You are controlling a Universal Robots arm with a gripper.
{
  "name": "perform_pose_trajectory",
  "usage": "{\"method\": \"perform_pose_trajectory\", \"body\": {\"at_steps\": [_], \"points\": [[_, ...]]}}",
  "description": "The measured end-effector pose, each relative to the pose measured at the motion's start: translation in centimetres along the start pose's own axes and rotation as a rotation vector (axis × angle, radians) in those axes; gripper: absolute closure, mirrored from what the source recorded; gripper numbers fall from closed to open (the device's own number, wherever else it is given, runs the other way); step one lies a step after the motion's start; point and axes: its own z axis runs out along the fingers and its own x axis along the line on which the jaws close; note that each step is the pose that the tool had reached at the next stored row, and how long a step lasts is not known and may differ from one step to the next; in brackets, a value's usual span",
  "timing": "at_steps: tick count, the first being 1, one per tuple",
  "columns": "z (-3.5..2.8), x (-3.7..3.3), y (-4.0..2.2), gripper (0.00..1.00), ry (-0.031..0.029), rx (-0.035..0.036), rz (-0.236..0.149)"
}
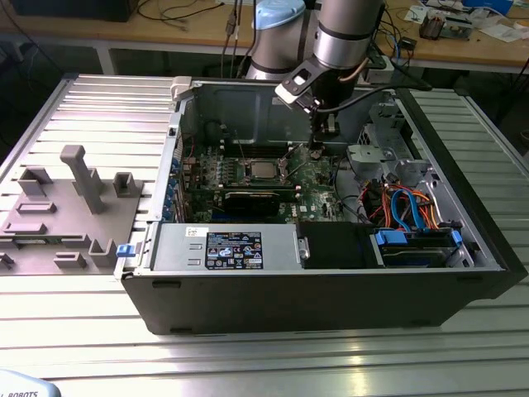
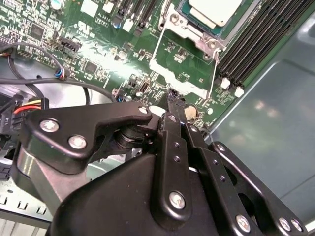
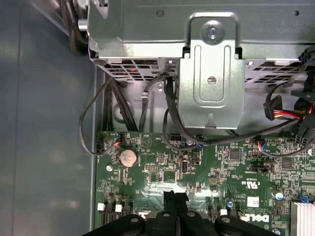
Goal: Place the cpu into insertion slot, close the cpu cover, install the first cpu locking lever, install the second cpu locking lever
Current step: 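Close the cpu cover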
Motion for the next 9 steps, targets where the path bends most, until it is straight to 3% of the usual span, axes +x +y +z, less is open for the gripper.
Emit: {"method": "perform_pose_trajectory", "body": {"at_steps": [9], "points": [[0.01, -0.03, 1.18, 0.89, 0.0002, 0.0051, 0.0]]}}
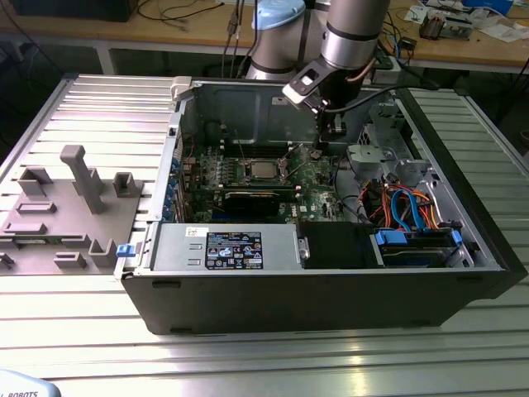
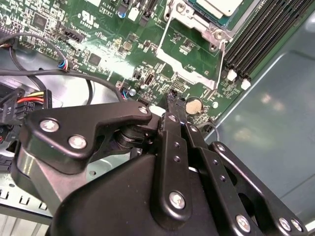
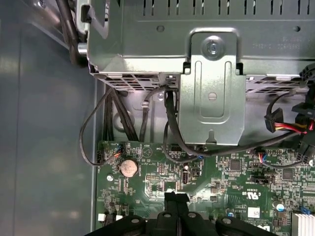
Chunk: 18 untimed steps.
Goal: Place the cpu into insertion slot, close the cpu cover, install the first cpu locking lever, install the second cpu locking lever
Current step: 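Close the cpu cover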
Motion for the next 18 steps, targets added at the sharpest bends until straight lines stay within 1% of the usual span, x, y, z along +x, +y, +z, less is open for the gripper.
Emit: {"method": "perform_pose_trajectory", "body": {"at_steps": [6, 13, 18], "points": [[0.0, -0.01, 0.41, 0.89, 0.001, 0.003, 0.0], [0.03, -0.02, 0.83, 0.89, 0.0057, 0.007, 0.0], [0.12, -0.04, 0.91, 0.89, 0.0087, 0.0091, 0.0]]}}
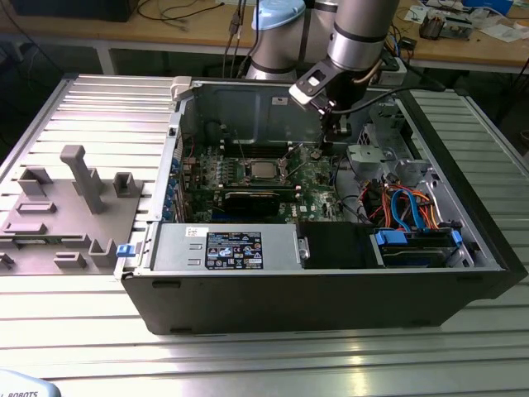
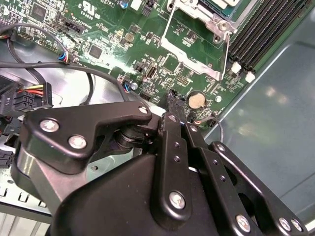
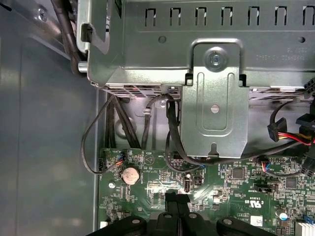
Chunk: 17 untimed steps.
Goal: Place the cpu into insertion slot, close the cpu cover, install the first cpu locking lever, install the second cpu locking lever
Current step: 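Close the cpu cover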
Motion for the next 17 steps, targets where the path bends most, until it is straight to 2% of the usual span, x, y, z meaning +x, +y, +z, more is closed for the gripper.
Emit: {"method": "perform_pose_trajectory", "body": {"at_steps": [3, 7, 9, 10, 11, 14, 15, 17], "points": [[0.14, 0.0, 0.02, 0.89, 0.0054, 0.0014, 0.0], [0.34, 0.0, -0.36, 0.89, 0.011, 0.0013, 0.0], [0.49, 0.0, -0.65, 0.89, 0.0157, 0.001, 0.0], [0.61, -0.01, -0.65, 0.89, 0.0167, 0.0029, 0.0], [0.69, -0.01, -0.65, 0.89, 0.0167, 0.009, 0.0], [0.88, -0.02, -0.65, 0.89, 0.0162, 0.0422, -0.006], [0.97, -0.03, -0.64, 0.89, 0.0154, 0.0469, -0.028], [1.09, -0.03, -0.65, 0.89, 0.0139, 0.0497, -0.076]]}}
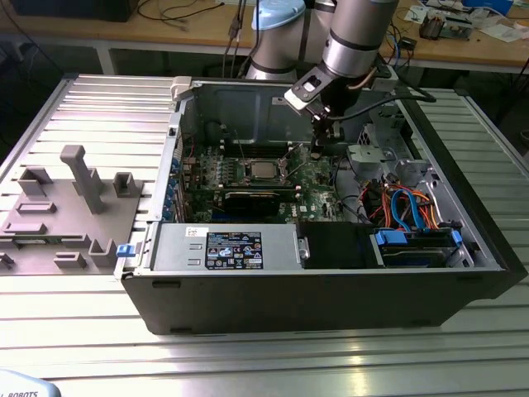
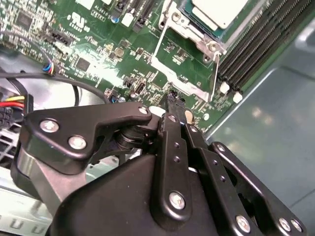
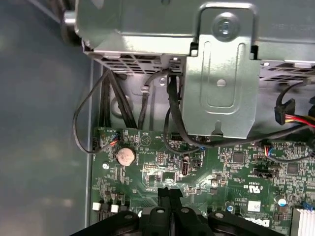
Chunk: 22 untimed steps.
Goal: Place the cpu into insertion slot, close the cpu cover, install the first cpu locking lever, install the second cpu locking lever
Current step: 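Close the cpu cover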
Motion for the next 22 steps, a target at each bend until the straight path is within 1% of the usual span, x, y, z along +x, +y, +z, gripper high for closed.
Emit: {"method": "perform_pose_trajectory", "body": {"at_steps": [1, 4, 6, 7, 10, 12, 14, 19, 22], "points": [[0.1, -0.01, 0.01, 0.89, -0.0016, 0.0019, -0.03], [0.37, -0.02, -0.01, 0.89, -0.001, 0.002, -0.032], [0.59, -0.02, -0.14, 0.89, -0.0008, 0.0017, -0.028], [0.7, 0.0, -0.37, 0.89, -0.0008, 0.0017, -0.027], [0.79, 0.12, -1.57, 0.89, -0.0007, 0.0011, -0.027], [0.82, 0.17, -2.03, 0.89, -0.0006, 0.0004, -0.027], [0.86, 0.25, -2.79, 0.89, -0.0006, -0.0009, -0.027], [0.91, 0.34, -3.69, 0.89, 0.0, -0.0014, -0.027], [0.94, 0.38, -4.1, 0.89, 0.0, -0.0015, -0.027]]}}
